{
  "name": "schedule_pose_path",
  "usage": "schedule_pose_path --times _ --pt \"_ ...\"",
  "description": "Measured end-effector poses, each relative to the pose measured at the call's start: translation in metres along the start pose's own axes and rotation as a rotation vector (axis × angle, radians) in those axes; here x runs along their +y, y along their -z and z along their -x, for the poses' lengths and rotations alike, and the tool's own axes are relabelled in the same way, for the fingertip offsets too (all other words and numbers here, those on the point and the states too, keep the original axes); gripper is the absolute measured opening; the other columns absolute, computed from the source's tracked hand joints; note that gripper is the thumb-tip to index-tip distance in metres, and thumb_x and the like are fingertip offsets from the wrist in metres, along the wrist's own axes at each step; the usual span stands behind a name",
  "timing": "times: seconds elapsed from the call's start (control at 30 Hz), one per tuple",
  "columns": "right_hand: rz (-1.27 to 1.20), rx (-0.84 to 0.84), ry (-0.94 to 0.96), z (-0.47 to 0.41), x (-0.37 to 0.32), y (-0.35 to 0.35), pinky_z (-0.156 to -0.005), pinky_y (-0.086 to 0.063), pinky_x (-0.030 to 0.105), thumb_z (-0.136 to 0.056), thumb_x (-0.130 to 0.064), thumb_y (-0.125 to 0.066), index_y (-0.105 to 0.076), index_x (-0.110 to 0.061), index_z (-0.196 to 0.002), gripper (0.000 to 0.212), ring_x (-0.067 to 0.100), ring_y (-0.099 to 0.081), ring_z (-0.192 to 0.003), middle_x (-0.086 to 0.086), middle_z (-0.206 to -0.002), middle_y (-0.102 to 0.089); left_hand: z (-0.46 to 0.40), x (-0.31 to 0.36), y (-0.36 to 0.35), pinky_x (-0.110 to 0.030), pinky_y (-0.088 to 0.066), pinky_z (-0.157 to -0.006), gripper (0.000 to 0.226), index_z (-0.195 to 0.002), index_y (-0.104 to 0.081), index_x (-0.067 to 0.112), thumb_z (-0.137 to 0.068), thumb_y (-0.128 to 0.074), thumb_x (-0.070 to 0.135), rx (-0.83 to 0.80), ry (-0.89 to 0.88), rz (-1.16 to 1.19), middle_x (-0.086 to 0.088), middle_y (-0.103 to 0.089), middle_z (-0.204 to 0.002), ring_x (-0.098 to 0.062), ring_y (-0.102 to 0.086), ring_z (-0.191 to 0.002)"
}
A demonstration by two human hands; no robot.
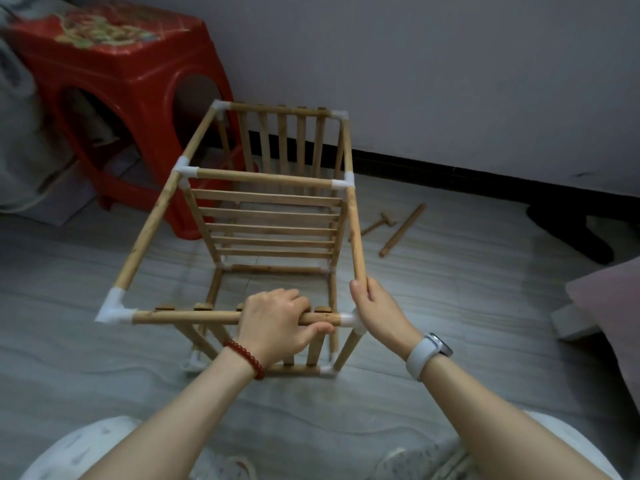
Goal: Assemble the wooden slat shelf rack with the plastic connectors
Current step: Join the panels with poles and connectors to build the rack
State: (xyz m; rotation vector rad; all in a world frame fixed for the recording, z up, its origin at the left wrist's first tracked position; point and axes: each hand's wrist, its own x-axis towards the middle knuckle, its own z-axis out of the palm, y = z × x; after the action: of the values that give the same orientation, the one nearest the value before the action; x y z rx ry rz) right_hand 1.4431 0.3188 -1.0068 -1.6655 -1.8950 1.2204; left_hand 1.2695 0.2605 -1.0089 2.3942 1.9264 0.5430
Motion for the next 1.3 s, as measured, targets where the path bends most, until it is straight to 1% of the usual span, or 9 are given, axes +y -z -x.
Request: schedule_pose_path --times 0.1,0.23,0.4,0.5,0.63,0.83,1.0,1.2,1.3 --pt "0.115 -0.033 0.011 -0.01 0.001 0.017 -0.059 -0.035 0.022 -0.099 -0.034 -0.039 -0.049 -0.015 -0.103 0.022 0.015 -0.049 -0.08 -0.003 -0.084 -0.052 -0.01 0.011 -0.004 -0.018 -0.025 -0.047 0.063 -0.071 -0.061 0.028 -0.075 -0.024 0.078 -0.046 0.023 -0.051 0.014 -0.049 -0.065 -0.005 -0.048 -0.06" --pt "0.165 -0.098 0.018 -0.02 0.001 0.044 -0.067 -0.039 0.028 -0.1 -0.033 -0.038 -0.052 -0.008 -0.103 0.029 0.017 -0.051 -0.079 0.009 -0.093 -0.057 -0.032 0.025 -0.008 -0.022 -0.036 -0.061 0.051 -0.094 -0.06 0.029 -0.083 -0.034 0.072 -0.155 0.075 -0.033 0.014 -0.049 -0.081 -0.005 -0.046 -0.072" --pt "-0.046 -0.122 -0.064 -0.017 0.017 0.077 -0.083 -0.049 0.037 -0.101 -0.032 -0.032 -0.05 -0.017 -0.123 0.032 0.019 -0.055 -0.09 0.007 -0.106 -0.057 -0.062 0.044 -0.014 -0.022 -0.042 -0.075 0.043 -0.112 -0.054 0.029 -0.086 -0.046 0.061 -0.24 0.053 0.097 0.012 -0.051 -0.101 -0.007 -0.049 -0.087" --pt "-0.166 -0.042 -0.143 -0.017 0.038 0.097 -0.083 -0.048 0.033 -0.101 -0.03 -0.032 -0.048 -0.009 -0.128 0.037 0.019 -0.057 -0.091 0.006 -0.111 -0.057 -0.079 0.063 -0.01 -0.025 -0.035 -0.099 0.042 -0.127 -0.047 0.028 -0.09 -0.048 0.05 -0.183 0.038 0.184 0.01 -0.047 -0.119 -0.007 -0.045 -0.108" --pt "-0.208 0.104 -0.209 -0.015 0.075 0.129 -0.077 -0.046 0.032 -0.101 -0.021 -0.036 -0.051 -0.004 -0.125 0.033 0.021 -0.057 -0.088 0.008 -0.106 -0.058 -0.111 0.12 -0.01 -0.031 -0.031 -0.105 0.041 -0.13 -0.047 0.023 -0.094 -0.045 0.041 -0.011 -0.005 0.174 0.005 -0.049 -0.124 -0.013 -0.044 -0.117" --pt "-0.064 0.263 -0.322 -0.011 0.177 0.159 -0.088 -0.047 0.038 -0.097 -0.013 -0.04 -0.057 -0.001 -0.118 0.03 0.028 -0.06 -0.098 0.012 -0.111 -0.063 -0.168 0.207 -0.081 -0.037 -0.034 -0.101 0.043 -0.135 -0.041 0.017 -0.095 -0.042 0.031 -0.218 0.059 0.238 -0.004 -0.046 -0.134 -0.022 -0.041 -0.124" --pt "0.175 0.167 -0.374 -0.038 0.262 0.141 -0.101 -0.034 0.028 -0.097 -0.019 -0.042 -0.044 -0.006 -0.136 0.041 0.026 -0.045 -0.127 0.013 -0.138 -0.049 -0.187 0.212 -0.178 -0.038 -0.036 -0.1 0.046 -0.138 -0.035 0.013 -0.094 -0.04 0.024 -0.449 0.355 0.29 -0.009 -0.037 -0.14 -0.027 -0.035 -0.129" --pt "0.501 -0.032 -0.355 -0.122 0.332 0.097 -0.115 0.002 0.051 -0.1 -0.042 -0.025 0.001 -0.027 -0.151 0.059 0.025 0.008 -0.145 0.004 -0.158 0.011 -0.22 0.158 -0.294 -0.041 -0.035 -0.101 0.049 -0.142 -0.027 0.009 -0.095 -0.039 0.017 -0.448 0.685 0.245 -0.014 -0.026 -0.145 -0.033 -0.027 -0.131" --pt "0.602 0.052 -0.295 -0.152 0.363 0.067 -0.11 0.01 0.059 -0.096 -0.046 -0.014 -0.003 -0.027 -0.151 0.058 0.027 0.008 -0.145 0.008 -0.158 0.008 -0.238 0.137 -0.335 -0.044 -0.032 -0.103 0.055 -0.146 -0.018 0.01 -0.095 -0.039 0.016 -0.419 0.651 0.166 -0.015 -0.017 -0.15 -0.034 -0.023 -0.133"
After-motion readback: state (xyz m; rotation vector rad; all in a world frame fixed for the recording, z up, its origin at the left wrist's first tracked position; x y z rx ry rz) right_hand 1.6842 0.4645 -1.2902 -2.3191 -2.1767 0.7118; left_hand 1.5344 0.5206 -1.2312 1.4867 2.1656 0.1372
